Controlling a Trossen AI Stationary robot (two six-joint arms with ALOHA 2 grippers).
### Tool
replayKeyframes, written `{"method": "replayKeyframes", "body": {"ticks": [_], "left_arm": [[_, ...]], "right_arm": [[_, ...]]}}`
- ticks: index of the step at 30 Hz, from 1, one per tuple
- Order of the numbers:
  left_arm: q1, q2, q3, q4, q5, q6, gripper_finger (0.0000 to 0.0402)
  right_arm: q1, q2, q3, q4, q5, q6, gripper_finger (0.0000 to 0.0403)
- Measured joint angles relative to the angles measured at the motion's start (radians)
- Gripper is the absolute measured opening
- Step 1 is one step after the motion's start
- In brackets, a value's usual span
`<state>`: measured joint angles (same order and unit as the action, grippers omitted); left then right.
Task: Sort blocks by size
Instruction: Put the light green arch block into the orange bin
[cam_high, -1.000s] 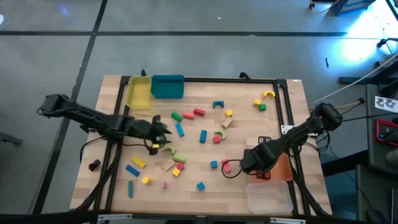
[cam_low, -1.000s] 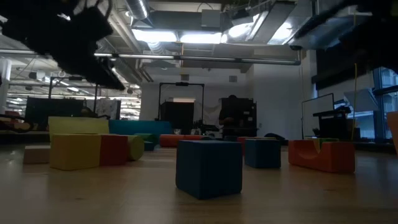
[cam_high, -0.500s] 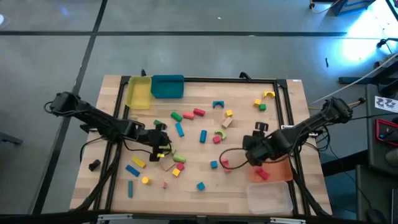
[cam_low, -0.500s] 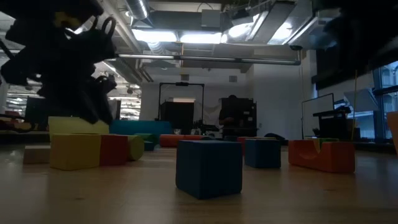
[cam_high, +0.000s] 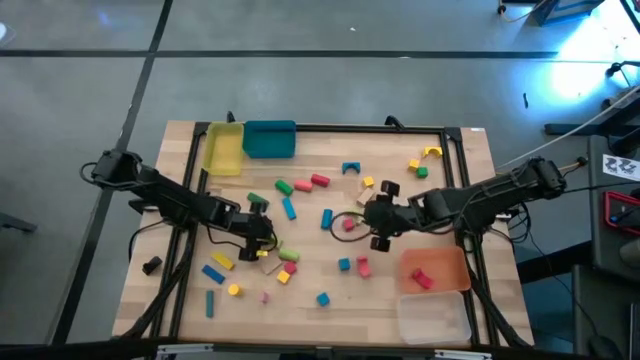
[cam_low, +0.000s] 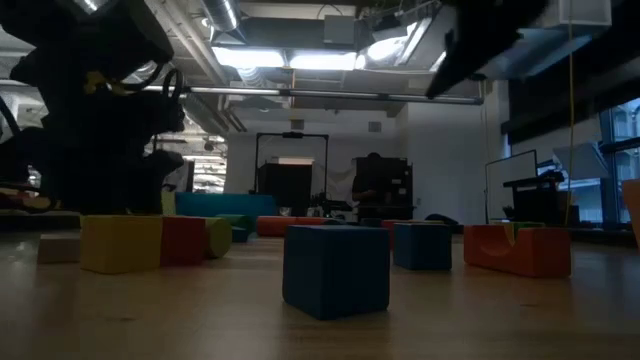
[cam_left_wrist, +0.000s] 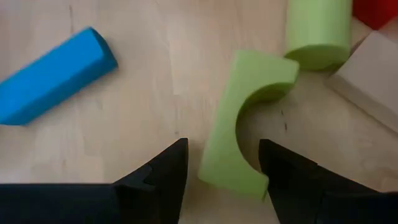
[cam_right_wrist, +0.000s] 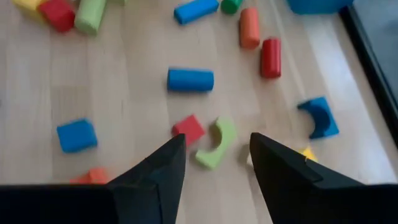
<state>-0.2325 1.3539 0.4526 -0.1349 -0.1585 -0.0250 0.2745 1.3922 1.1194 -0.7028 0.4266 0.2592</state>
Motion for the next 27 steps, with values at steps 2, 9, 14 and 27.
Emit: {"method": "replayKeyframes", "body": {"ticks": [2,9,14,27], "left_arm": [[0.0,0.011,0.002,0.004,0.003,0.0,0.0163],[0.001,-0.017,0.0,0.005,-0.002,-0.019,0.0118],[0.029,-0.074,0.037,0.002,-0.003,-0.034,0.0118],[0.236,-0.256,0.169,0.018,-0.013,0.051,0.0119]], "right_arm": [[-0.021,0.0,0.0,0.017,0.0,-0.024,0.0182],[-0.094,0.0,0.0,0.039,0.0,-0.059,0.0182],[-0.137,0.0,0.0,0.054,0.0,-0.059,0.0182],[-0.156,-0.001,0.0,0.035,-0.139,-0.059,0.0182]]}}
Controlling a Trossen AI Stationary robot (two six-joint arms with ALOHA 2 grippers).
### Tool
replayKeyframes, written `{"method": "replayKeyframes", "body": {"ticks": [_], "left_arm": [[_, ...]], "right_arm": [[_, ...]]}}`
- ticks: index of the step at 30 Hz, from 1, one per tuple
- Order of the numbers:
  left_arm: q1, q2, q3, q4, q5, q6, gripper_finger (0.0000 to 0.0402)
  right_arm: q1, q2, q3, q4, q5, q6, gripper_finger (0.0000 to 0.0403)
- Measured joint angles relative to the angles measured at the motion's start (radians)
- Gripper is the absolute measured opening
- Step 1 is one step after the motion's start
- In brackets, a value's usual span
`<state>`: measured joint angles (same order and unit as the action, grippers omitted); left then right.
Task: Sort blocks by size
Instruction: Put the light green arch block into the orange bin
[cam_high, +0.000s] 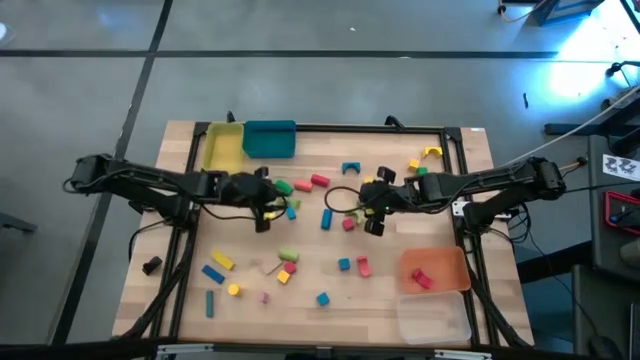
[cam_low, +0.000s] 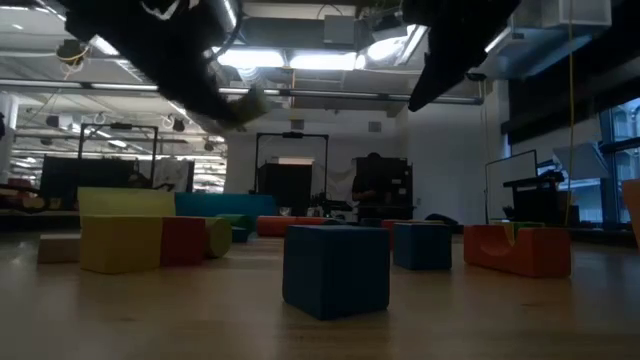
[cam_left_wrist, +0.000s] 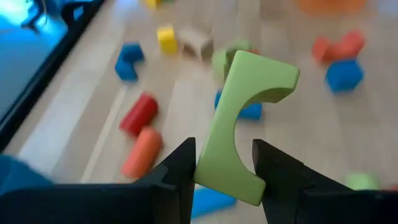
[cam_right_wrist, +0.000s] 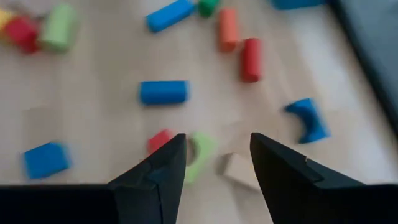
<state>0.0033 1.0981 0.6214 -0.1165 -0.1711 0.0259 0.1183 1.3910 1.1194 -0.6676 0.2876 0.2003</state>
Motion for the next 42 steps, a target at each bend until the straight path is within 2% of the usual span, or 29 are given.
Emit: {"method": "replayKeyframes", "body": {"ticks": [4,14,21,27,34,42], "left_arm": [[0.015,0.029,0.0,0.131,0.049,0.008,0.0124],[0.019,0.106,-0.001,0.408,0.045,-0.03,0.0126],[0.019,0.108,-0.001,0.512,0.045,-0.105,0.0129],[0.018,0.108,-0.001,0.575,0.046,-0.102,0.013],[0.016,0.107,-0.001,0.664,0.06,-0.098,0.0131],[-0.006,0.106,-0.001,0.691,0.063,-0.039,0.0131]], "right_arm": [[0.0,-0.001,0.0,0.057,-0.054,0.0,0.0182],[-0.001,0.001,0.0,0.339,0.0,-0.017,0.0182],[-0.001,0.001,0.0,0.459,0.0,-0.229,0.0182],[-0.001,0.003,0.0,0.562,0.0,-0.385,0.0182],[-0.001,0.067,-0.001,0.727,-0.001,-0.521,0.0182],[-0.001,0.108,-0.002,0.891,0.017,-0.555,0.0182]]}}
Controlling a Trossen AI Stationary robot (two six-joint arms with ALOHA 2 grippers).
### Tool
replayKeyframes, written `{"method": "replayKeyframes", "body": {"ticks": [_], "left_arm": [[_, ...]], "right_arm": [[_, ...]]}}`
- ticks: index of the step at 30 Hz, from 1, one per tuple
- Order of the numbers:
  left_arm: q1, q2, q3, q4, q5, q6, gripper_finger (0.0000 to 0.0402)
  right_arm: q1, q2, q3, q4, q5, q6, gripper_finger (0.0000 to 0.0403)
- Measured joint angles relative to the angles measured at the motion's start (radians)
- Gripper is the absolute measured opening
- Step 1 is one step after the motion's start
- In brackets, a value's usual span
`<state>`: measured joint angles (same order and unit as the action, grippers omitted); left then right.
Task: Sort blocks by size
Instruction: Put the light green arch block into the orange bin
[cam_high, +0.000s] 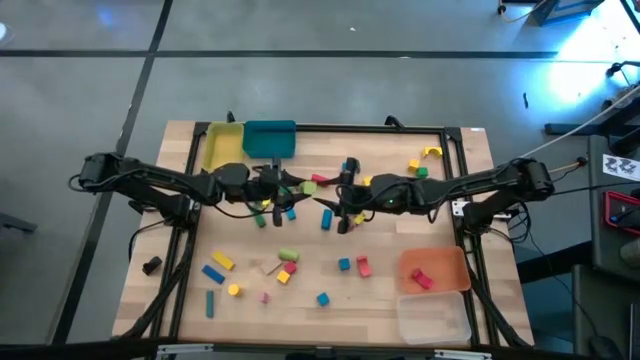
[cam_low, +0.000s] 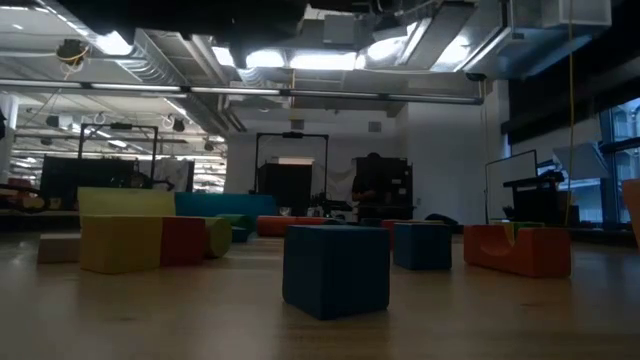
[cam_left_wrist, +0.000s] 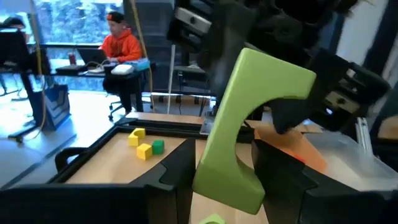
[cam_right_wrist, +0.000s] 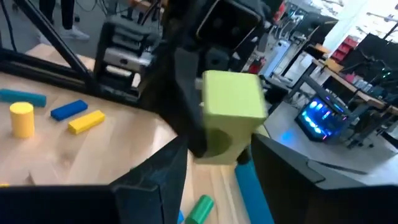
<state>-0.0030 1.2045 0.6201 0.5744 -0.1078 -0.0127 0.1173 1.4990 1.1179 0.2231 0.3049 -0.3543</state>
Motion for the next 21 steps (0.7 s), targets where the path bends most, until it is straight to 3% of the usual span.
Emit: {"method": "replayKeyframes", "body": {"ticks": [7,12,21], "left_arm": [[-0.04,0.0,0.0,0.02,-0.002,0.053,0.0131],[-0.05,0.0,0.0,0.021,0.004,0.073,0.0131],[-0.059,0.002,-0.001,0.032,0.003,0.073,0.0131]], "right_arm": [[0.0,0.0,0.0,0.012,0.043,-0.001,0.0182],[0.0,0.005,0.0,0.025,-0.033,0.001,0.0182],[0.0,0.056,0.001,0.135,-0.063,-0.034,0.018]]}}
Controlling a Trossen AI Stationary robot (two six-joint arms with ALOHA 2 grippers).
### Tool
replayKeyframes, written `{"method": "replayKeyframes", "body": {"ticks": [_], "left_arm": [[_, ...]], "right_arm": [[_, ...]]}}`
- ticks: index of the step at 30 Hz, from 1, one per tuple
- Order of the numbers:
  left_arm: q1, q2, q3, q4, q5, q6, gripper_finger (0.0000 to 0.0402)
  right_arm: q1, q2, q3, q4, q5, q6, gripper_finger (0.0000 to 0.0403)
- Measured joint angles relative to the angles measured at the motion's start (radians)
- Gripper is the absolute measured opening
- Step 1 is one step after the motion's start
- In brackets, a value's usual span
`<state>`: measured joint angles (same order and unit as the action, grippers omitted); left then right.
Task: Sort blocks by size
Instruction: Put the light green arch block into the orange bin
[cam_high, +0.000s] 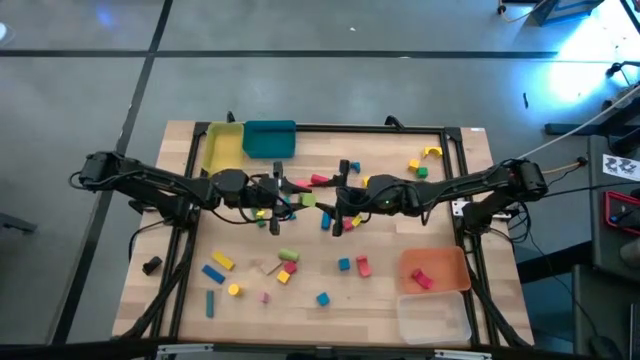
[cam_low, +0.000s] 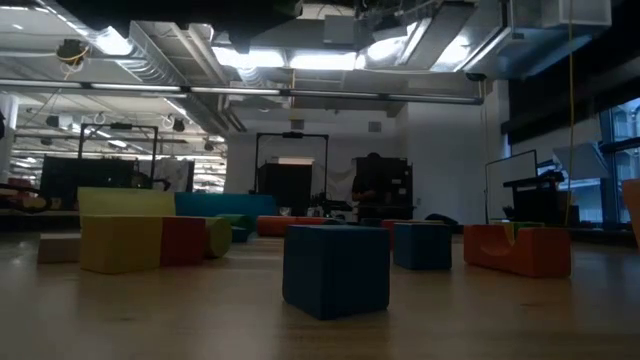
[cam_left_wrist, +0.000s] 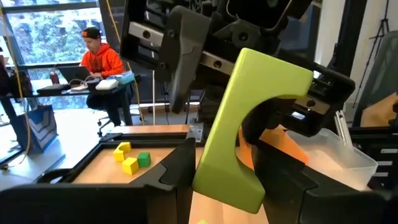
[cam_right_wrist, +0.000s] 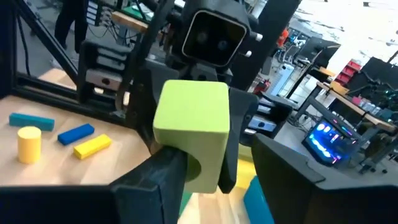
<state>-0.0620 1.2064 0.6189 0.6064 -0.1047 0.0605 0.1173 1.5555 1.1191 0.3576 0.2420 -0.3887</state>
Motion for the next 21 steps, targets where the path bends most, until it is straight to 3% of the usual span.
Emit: {"method": "replayKeyframes", "body": {"ticks": [4,10,17,21], "left_arm": [[-0.004,-0.002,0.0,-0.007,-0.002,0.009,0.0131],[-0.003,0.0,0.002,-0.011,-0.004,0.015,0.0131],[-0.003,0.0,0.002,-0.02,-0.003,-0.001,0.0136],[-0.003,0.0,0.002,-0.048,-0.003,-0.038,0.0166]], "right_arm": [[0.0,0.009,0.0,0.011,-0.001,-0.009,0.0149],[0.0,0.01,0.0,0.009,-0.044,-0.015,0.0047],[0.0,0.011,0.0,0.005,-0.051,-0.008,0.0045],[0.0,0.01,0.0,-0.016,-0.011,-0.007,0.005]]}}
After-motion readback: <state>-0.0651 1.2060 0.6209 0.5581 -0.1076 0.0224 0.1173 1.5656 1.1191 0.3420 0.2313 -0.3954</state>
